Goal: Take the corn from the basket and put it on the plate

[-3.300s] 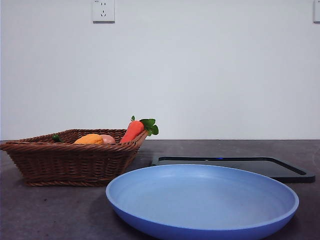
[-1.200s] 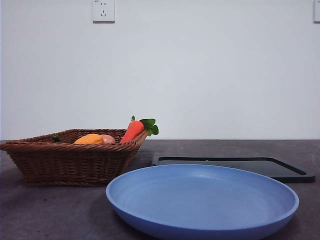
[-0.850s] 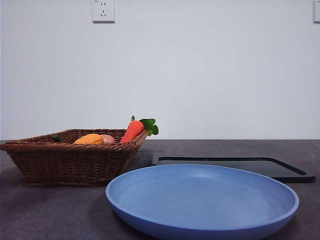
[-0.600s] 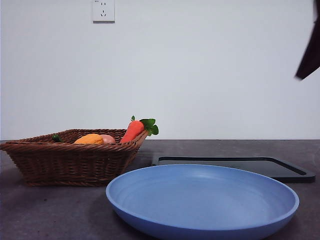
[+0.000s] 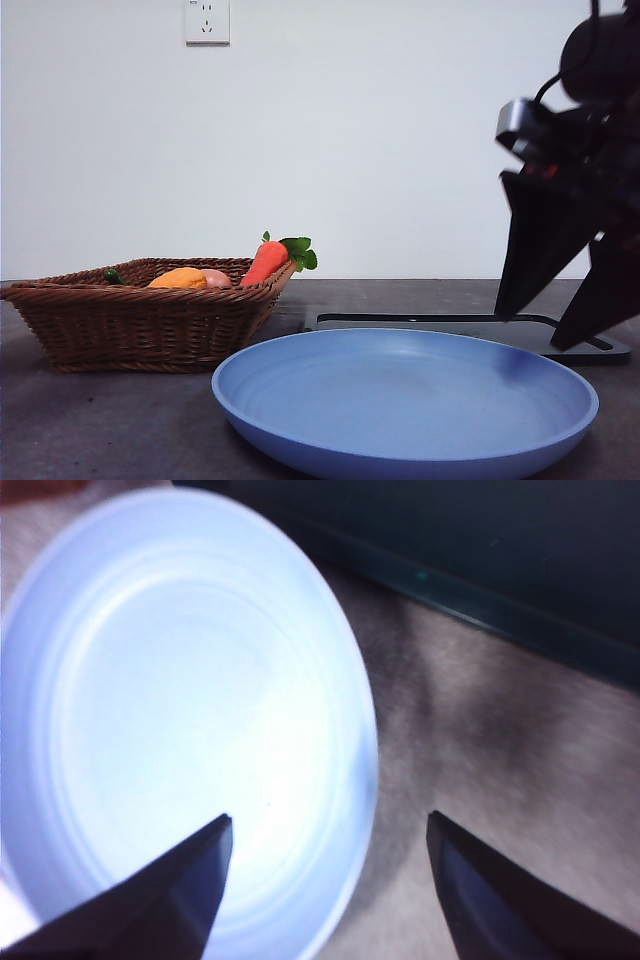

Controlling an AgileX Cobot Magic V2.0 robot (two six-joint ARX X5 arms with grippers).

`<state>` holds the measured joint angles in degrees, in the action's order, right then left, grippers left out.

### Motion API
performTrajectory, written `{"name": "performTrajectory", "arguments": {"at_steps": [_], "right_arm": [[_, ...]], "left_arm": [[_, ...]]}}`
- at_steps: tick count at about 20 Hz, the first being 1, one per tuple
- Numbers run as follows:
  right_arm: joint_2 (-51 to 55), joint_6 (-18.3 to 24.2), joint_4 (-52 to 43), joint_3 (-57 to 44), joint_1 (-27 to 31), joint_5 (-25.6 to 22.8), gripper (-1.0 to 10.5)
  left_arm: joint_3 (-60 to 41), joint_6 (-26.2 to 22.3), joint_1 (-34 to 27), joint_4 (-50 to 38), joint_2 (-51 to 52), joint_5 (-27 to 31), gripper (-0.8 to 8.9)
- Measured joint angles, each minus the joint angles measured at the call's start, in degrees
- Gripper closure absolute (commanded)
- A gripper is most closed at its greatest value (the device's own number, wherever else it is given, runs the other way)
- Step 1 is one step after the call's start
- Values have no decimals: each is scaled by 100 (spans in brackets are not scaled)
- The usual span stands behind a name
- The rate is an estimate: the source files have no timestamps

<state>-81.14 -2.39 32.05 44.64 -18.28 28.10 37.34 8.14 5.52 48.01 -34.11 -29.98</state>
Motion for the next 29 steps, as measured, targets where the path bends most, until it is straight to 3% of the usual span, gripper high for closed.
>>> {"name": "performTrajectory", "arguments": {"at_steps": [9, 12, 17, 22, 29], "right_arm": [[-514, 0, -295, 0, -168, -133, 814], [-590, -2, -302, 0, -192, -151, 947], [-588, -146, -339, 22, -192, -118, 944], [-92, -170, 306, 293, -192, -149, 944], [1235, -166, 1456, 1156, -192, -179, 944]], "left_arm": [[0, 9, 0, -59, 0, 0, 369], [0, 15, 0, -87, -2, 0, 370], [0, 46, 0, -243, -72, 0, 372], [601, 109, 20, -385, -638, 164, 372], [1757, 168, 737, -737, -2264, 1231, 385]]}}
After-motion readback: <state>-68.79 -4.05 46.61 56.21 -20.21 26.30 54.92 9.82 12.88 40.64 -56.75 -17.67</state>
